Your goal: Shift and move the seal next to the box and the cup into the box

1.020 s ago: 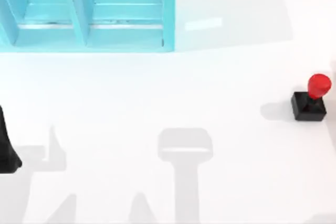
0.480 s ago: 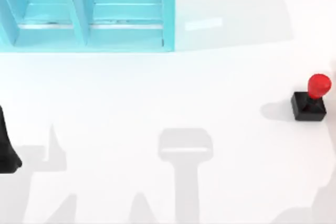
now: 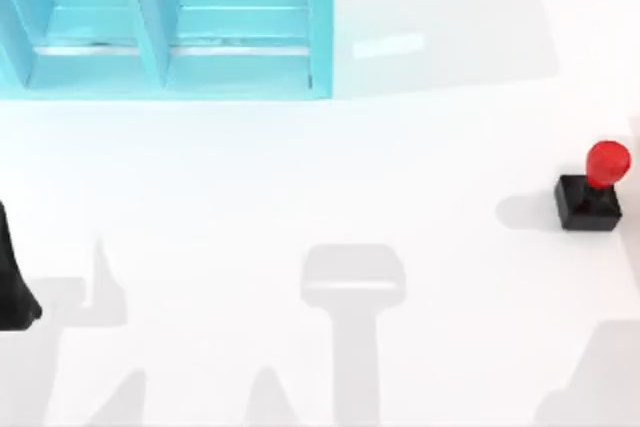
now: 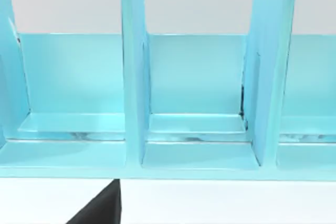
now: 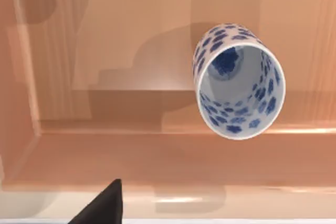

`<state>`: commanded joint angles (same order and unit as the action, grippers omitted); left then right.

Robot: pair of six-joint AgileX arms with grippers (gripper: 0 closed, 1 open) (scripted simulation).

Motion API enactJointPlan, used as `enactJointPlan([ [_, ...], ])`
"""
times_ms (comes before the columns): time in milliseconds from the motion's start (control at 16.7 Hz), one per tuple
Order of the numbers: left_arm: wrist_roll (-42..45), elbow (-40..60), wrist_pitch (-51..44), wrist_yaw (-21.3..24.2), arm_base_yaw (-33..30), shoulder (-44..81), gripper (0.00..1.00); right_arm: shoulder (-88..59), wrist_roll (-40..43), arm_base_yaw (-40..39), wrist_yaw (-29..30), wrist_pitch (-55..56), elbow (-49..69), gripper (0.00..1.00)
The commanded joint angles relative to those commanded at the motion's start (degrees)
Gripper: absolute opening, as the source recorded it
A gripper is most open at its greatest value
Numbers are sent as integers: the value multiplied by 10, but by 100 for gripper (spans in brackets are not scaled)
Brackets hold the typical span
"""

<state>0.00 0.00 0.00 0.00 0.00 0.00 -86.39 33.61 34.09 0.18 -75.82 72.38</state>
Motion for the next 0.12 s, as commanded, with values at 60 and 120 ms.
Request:
enactJointPlan([
  [60, 0, 0, 0, 0, 0, 0, 100, 2, 2, 4, -1, -6, 6, 100],
  [120, 0, 0, 0, 0, 0, 0, 100, 3, 2, 4, -1, -7, 7, 100],
])
